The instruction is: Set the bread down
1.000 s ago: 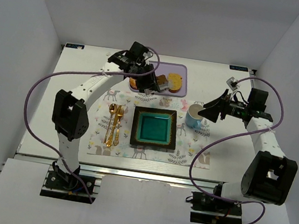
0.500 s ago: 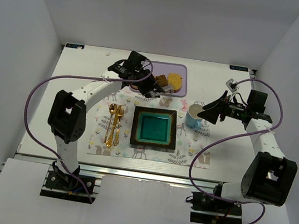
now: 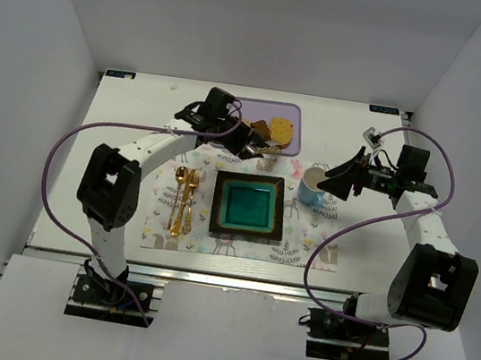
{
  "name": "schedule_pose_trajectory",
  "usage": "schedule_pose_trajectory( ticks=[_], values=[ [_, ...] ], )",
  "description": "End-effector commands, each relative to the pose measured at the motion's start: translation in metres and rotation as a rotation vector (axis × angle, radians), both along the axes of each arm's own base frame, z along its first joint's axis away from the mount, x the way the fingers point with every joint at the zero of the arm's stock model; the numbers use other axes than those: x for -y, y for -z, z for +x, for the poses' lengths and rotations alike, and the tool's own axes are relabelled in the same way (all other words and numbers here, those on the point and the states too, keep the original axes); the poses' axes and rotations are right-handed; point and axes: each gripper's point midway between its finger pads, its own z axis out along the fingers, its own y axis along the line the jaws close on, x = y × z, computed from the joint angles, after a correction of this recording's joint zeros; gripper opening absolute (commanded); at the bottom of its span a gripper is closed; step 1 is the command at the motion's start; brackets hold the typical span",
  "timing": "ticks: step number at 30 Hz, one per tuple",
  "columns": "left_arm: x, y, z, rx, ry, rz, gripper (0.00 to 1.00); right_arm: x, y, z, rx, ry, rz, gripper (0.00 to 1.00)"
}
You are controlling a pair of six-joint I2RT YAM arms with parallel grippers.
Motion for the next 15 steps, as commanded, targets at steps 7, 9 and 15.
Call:
schedule_pose_trajectory(
  ticks=[7, 9, 15],
  values=[
    [0.005, -0.035, 0.011, 0.041, -0.070, -0.089, 0.43, -0.001, -0.014, -0.005, 0.045, -0.030, 0.020, 0.89],
    [0.006, -0.033, 0.011, 0.033, -0.069, -0.091, 0.43, -0.002, -0.014, -0.005, 0.045, -0.032, 0.022, 0.89],
    [0.006, -0.027, 0.009, 0.009, -0.084, -0.096, 0.43, -0.001, -0.012, -0.005, 0.040, -0.031, 0.022, 0.89]
  ],
)
